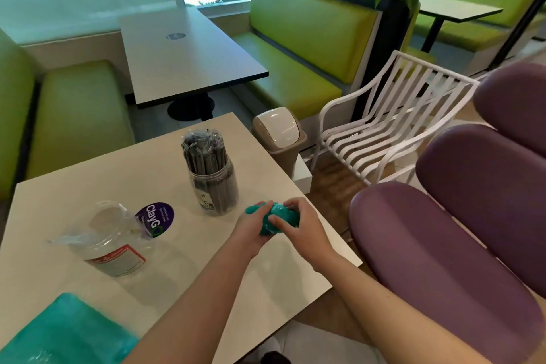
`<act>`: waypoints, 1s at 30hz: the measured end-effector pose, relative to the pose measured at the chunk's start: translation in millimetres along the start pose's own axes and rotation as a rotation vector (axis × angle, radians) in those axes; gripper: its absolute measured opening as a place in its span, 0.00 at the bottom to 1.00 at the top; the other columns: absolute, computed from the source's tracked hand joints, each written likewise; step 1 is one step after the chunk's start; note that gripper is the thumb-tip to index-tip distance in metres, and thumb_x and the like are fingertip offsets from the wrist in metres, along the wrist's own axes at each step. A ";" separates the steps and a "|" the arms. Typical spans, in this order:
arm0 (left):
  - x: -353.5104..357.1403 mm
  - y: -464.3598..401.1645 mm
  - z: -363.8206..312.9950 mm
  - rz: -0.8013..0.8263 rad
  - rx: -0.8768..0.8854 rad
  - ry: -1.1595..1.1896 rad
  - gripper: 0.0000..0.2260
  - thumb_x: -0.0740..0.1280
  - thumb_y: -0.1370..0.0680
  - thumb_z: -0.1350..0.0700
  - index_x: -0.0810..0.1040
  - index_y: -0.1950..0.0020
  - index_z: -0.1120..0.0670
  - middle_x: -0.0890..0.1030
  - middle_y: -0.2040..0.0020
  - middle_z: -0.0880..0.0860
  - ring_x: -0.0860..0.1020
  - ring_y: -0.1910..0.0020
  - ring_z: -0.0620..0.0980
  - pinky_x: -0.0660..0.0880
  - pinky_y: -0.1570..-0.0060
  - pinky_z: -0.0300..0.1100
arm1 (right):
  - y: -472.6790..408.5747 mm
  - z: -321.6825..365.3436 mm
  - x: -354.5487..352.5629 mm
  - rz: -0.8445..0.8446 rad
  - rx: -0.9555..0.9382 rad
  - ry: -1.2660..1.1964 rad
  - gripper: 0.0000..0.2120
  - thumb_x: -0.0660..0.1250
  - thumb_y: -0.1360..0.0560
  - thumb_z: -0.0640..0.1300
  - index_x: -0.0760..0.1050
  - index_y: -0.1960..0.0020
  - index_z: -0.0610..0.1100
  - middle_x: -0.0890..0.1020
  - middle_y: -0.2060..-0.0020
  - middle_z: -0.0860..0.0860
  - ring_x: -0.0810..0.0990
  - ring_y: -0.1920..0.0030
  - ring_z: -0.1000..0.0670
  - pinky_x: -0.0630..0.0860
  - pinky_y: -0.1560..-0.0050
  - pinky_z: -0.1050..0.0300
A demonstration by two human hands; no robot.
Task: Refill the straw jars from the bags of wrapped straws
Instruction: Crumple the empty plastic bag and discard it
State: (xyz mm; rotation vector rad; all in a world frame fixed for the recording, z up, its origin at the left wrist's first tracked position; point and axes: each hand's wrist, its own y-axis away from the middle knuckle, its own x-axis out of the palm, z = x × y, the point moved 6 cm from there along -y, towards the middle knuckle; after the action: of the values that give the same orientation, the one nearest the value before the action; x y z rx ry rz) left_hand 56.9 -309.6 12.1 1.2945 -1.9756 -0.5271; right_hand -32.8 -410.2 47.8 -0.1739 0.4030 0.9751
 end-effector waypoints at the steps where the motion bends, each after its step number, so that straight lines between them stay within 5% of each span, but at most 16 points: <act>1: 5.0 -6.4 -2.8 -0.009 -0.001 0.017 0.18 0.71 0.23 0.56 0.74 0.34 0.56 0.78 0.39 0.61 0.80 0.44 0.58 0.81 0.63 0.47 | -3.8 0.0 -0.8 -0.027 -0.023 0.016 0.22 0.73 0.31 0.60 0.71 0.41 0.55 0.72 0.46 0.59 0.72 0.44 0.60 0.72 0.49 0.70; 4: 19.4 -28.0 -13.4 -0.010 -0.025 0.043 0.20 0.71 0.23 0.55 0.73 0.32 0.57 0.79 0.39 0.61 0.81 0.47 0.57 0.80 0.64 0.47 | -22.1 -3.6 -4.9 -0.102 -0.018 0.016 0.24 0.76 0.33 0.58 0.72 0.41 0.57 0.67 0.44 0.58 0.68 0.42 0.61 0.66 0.48 0.74; 8: 38.7 -52.8 -25.7 0.032 -0.148 -0.071 0.19 0.72 0.25 0.52 0.73 0.36 0.55 0.79 0.40 0.58 0.78 0.44 0.54 0.74 0.52 0.51 | -66.5 -17.2 -13.7 -0.118 0.087 0.017 0.19 0.76 0.31 0.51 0.76 0.43 0.50 0.75 0.49 0.53 0.75 0.49 0.56 0.69 0.54 0.72; 13: 52.9 -86.2 -48.7 0.087 -0.176 0.024 0.22 0.72 0.26 0.47 0.74 0.35 0.56 0.79 0.41 0.56 0.79 0.48 0.51 0.75 0.62 0.42 | -124.6 -23.9 -20.0 -0.047 0.159 -0.177 0.14 0.76 0.30 0.45 0.80 0.46 0.44 0.83 0.53 0.49 0.81 0.51 0.51 0.77 0.54 0.65; 17: 60.0 -103.9 -62.3 0.061 -0.180 0.159 0.21 0.71 0.24 0.51 0.72 0.34 0.58 0.77 0.40 0.58 0.78 0.51 0.52 0.77 0.62 0.40 | -156.1 -23.2 -22.3 -0.027 0.207 -0.366 0.17 0.73 0.26 0.41 0.70 0.43 0.50 0.78 0.45 0.45 0.81 0.46 0.47 0.82 0.53 0.58; 23: 71.3 -137.1 -77.7 -0.057 -0.171 0.183 0.20 0.71 0.23 0.57 0.70 0.35 0.61 0.77 0.43 0.60 0.79 0.49 0.55 0.78 0.55 0.42 | -191.6 -29.9 -19.4 -0.048 0.163 -0.309 0.11 0.68 0.23 0.44 0.68 0.46 0.52 0.76 0.44 0.46 0.80 0.45 0.47 0.82 0.56 0.62; 27: 82.0 -160.6 -88.1 -0.121 -0.110 0.187 0.23 0.71 0.24 0.58 0.71 0.31 0.61 0.77 0.38 0.62 0.79 0.44 0.56 0.79 0.60 0.44 | -217.0 -41.6 -14.1 -0.008 0.210 -0.358 0.20 0.73 0.28 0.53 0.68 0.41 0.53 0.74 0.42 0.49 0.76 0.42 0.49 0.80 0.44 0.56; 30: 90.5 -177.5 -91.7 -0.139 -0.104 0.217 0.23 0.70 0.23 0.58 0.69 0.30 0.62 0.76 0.36 0.62 0.78 0.39 0.59 0.80 0.49 0.47 | -239.1 -47.3 -16.4 0.008 0.228 -0.363 0.22 0.75 0.30 0.53 0.69 0.41 0.55 0.74 0.42 0.50 0.75 0.40 0.50 0.79 0.46 0.60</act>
State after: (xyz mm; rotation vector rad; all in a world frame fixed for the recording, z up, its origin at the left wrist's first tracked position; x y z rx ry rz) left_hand 212.6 -461.8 -14.3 1.3697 -1.6683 -0.5253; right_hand 145.9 -570.5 2.7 0.2098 0.1781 0.9385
